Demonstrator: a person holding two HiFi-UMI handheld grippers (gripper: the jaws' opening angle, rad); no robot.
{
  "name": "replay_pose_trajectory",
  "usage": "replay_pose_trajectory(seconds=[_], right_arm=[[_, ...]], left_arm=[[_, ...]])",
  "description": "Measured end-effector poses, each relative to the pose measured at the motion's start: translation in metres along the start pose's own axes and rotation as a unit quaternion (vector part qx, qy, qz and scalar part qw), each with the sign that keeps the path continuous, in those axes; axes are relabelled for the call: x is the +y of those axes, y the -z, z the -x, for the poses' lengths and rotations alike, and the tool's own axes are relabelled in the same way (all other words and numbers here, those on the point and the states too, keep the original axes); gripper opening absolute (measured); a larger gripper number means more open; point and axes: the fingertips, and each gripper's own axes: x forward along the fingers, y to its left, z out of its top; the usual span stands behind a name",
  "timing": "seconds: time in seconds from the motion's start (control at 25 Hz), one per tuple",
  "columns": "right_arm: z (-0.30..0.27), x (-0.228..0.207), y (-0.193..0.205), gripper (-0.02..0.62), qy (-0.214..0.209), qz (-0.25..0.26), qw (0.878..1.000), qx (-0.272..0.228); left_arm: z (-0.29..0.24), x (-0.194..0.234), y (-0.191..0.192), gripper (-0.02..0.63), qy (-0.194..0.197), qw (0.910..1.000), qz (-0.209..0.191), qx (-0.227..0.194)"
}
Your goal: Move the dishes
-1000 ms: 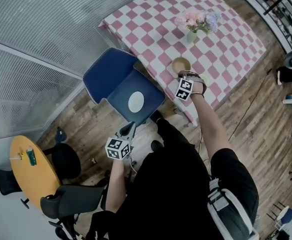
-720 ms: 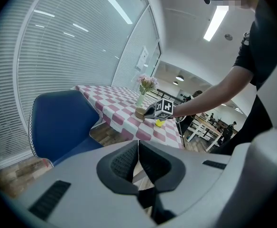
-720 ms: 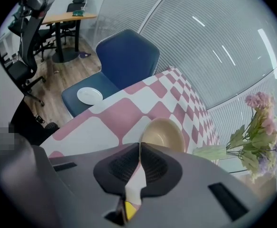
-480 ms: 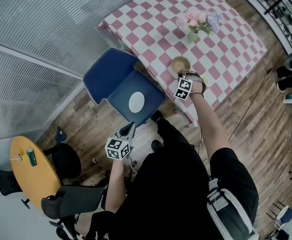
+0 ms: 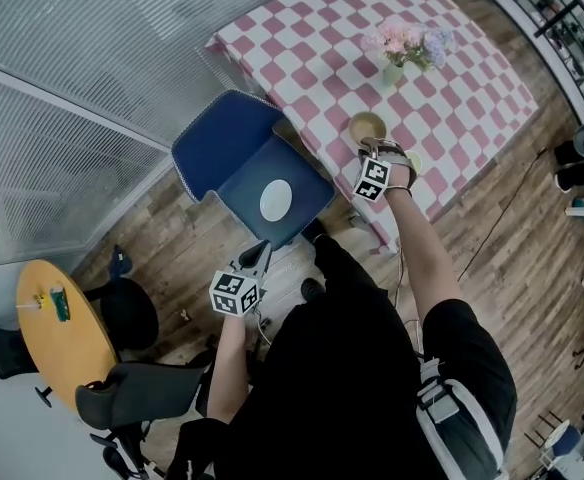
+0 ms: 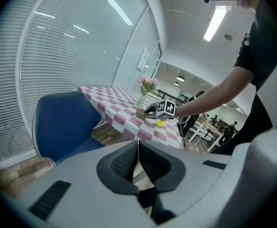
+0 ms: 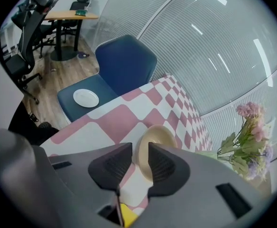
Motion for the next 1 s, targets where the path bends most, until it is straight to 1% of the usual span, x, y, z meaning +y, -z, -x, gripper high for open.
replay_pose_trajectory(seconds=[0.12,0.24,0.4,0.48,0.64,0.8,1.0], right_arm=[[0.004,0.001,-0.003,0.123,0.007,0.008,1.000,-0.009],[0.007,0.004,-0.008,0.121,0.004,0.005,1.000,-0.015],[0.010,-0.010,-0.008,0.121,0.015,0.003,0.999,-0.030],[0.009,-0.016,-0.012,0.121,0.015,0.012,0.999,-0.039],[0.019,0.002,-0.054,0.118,0.018,0.033,0.997,-0.065],[0.023,0.011,-0.073,0.117,0.012,0.059,0.994,-0.089],[0.019,0.043,-0.108,0.116,-0.007,0.073,0.991,-0.108]], left_arm=[[0.005,0.000,0.002,0.025,-0.003,1.0000,0.000,-0.001],[0.012,0.000,0.005,0.025,-0.007,1.0000,0.002,-0.004],[0.005,-0.007,0.001,0.025,-0.015,0.9998,0.007,-0.010],[0.003,-0.011,0.000,0.025,-0.022,0.9996,0.011,-0.013],[0.033,-0.002,0.014,0.025,-0.034,0.9990,0.019,-0.022],[0.037,-0.005,0.016,0.025,-0.046,0.9982,0.027,-0.028],[0.057,0.003,0.035,0.025,-0.064,0.9965,0.040,-0.036]])
